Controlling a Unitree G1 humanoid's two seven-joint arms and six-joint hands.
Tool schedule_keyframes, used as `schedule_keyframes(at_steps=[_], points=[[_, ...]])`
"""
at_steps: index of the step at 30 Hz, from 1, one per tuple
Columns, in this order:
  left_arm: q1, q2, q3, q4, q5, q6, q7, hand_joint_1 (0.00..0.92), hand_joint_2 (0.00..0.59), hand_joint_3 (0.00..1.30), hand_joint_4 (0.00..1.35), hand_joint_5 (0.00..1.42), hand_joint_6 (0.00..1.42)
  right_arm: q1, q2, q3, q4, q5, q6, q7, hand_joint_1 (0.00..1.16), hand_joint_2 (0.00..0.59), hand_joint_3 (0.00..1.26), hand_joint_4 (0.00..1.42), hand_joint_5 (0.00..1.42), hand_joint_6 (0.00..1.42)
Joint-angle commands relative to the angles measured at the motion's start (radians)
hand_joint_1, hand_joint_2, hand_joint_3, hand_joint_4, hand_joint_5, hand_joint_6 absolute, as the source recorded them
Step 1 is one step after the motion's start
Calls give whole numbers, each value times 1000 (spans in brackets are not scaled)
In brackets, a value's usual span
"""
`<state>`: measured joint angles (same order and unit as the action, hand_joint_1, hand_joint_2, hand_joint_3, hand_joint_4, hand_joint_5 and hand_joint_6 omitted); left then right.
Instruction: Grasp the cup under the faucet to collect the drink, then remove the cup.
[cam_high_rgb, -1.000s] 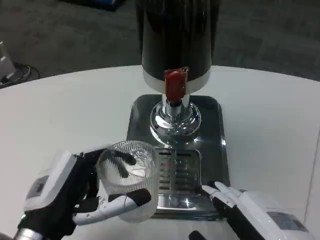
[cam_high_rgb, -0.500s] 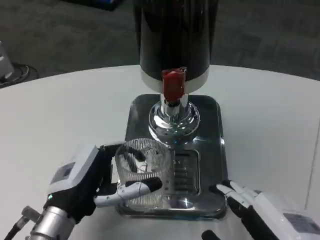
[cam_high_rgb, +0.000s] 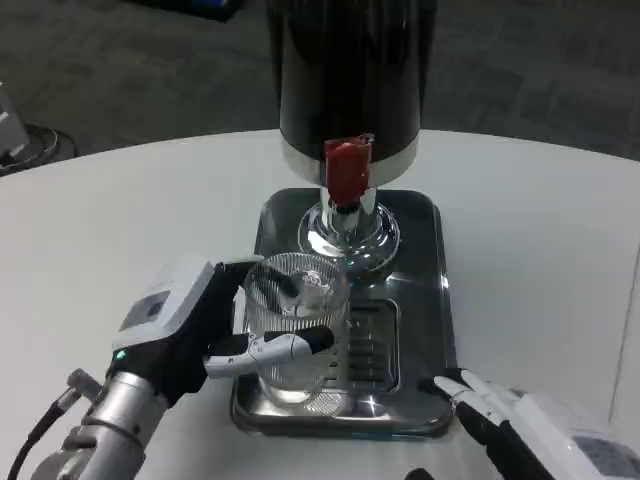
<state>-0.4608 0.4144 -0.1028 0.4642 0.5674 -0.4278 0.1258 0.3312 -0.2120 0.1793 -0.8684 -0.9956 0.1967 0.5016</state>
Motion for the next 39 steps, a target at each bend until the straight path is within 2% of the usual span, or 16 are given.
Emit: schedule_keyframes(at_steps=[1,14,16,19,26,27,34,37,39], points=[[-39,9,-26,32,19,11,32,416,240,1018,1066,1290,1424,25,-3,-1,-17,4,-16,-5,331,437,125,32,50,44],[-111,4,-86,91,53,59,61,408,242,1011,1058,1266,1420,48,1,-18,-34,9,-26,-4,323,437,125,32,50,47],[-119,5,-100,91,53,66,51,390,239,987,1028,1243,1415,50,0,-21,-34,11,-26,-1,322,437,125,32,50,47],[-134,14,-131,87,65,74,20,357,211,864,940,1164,1383,52,0,-24,-34,16,-26,0,322,437,125,32,50,47],[-144,30,-169,68,78,110,-14,313,168,658,657,852,1093,52,1,-22,-33,19,-27,-2,320,436,125,32,50,53],[-144,32,-169,67,78,115,-16,303,164,637,610,792,1014,52,1,-22,-32,20,-26,-2,320,436,125,32,50,54],[-134,44,-162,51,71,122,-14,245,135,577,447,563,756,45,1,-22,-29,21,-24,0,318,436,125,32,50,61],[-129,48,-161,44,69,123,-15,174,94,503,287,370,486,43,1,-22,-26,24,-23,1,318,436,125,32,50,63],[-126,50,-159,42,64,122,-18,153,90,442,222,314,426,40,1,-22,-25,22,-23,0,318,436,126,32,50,63]])
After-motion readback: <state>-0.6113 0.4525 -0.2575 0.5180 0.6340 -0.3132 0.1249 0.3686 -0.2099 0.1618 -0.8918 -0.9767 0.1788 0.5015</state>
